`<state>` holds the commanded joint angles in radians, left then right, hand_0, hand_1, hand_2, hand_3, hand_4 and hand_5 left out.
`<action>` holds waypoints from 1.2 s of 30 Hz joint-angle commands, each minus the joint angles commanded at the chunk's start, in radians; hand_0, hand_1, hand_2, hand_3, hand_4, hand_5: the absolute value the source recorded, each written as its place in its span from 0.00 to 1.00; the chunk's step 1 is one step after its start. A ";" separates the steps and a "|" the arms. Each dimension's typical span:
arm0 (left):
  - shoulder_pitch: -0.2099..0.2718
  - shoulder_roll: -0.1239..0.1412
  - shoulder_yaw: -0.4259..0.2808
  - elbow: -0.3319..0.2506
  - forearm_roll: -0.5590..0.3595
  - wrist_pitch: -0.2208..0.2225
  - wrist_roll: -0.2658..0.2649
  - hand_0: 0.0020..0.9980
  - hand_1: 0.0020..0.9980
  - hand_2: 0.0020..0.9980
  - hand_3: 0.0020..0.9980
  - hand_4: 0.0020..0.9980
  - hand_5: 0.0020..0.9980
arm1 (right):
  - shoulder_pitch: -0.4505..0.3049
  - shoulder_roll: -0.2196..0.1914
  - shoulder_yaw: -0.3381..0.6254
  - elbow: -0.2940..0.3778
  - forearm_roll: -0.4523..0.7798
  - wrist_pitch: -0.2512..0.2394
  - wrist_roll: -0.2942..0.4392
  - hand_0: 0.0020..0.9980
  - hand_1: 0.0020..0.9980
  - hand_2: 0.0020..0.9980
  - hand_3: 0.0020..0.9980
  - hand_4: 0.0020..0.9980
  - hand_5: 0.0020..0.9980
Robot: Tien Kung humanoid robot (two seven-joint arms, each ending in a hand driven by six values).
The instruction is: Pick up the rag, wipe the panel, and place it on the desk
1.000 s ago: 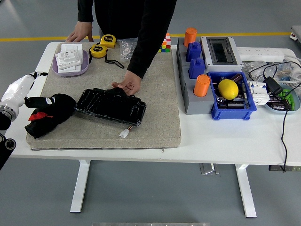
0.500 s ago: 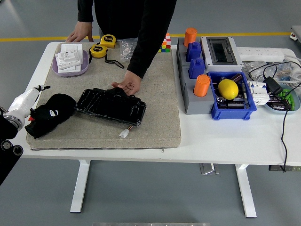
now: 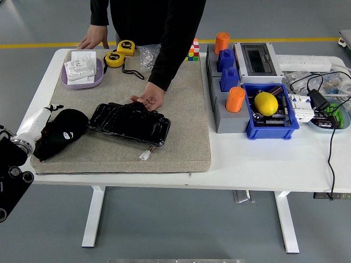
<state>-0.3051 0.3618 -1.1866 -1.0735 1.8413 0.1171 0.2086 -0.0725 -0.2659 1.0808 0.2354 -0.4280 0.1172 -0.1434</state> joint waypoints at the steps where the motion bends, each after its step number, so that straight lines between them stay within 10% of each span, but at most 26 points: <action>1: 0.000 0.000 0.001 0.001 0.000 0.001 0.000 0.78 0.92 0.93 0.91 0.89 0.28 | 0.000 0.000 0.000 0.000 0.000 0.000 0.000 0.74 0.66 0.70 0.61 1.00 0.56; 36: -0.005 -0.015 0.035 0.049 -0.032 0.117 0.020 0.45 0.47 0.82 0.72 0.73 0.25 | -0.002 -0.003 0.015 0.005 -0.015 -0.006 -0.001 0.74 0.66 0.70 0.61 1.00 0.55</action>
<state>-0.3101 0.3465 -1.1514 -1.0244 1.8091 0.2341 0.2283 -0.0743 -0.2685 1.0959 0.2402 -0.4425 0.1112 -0.1440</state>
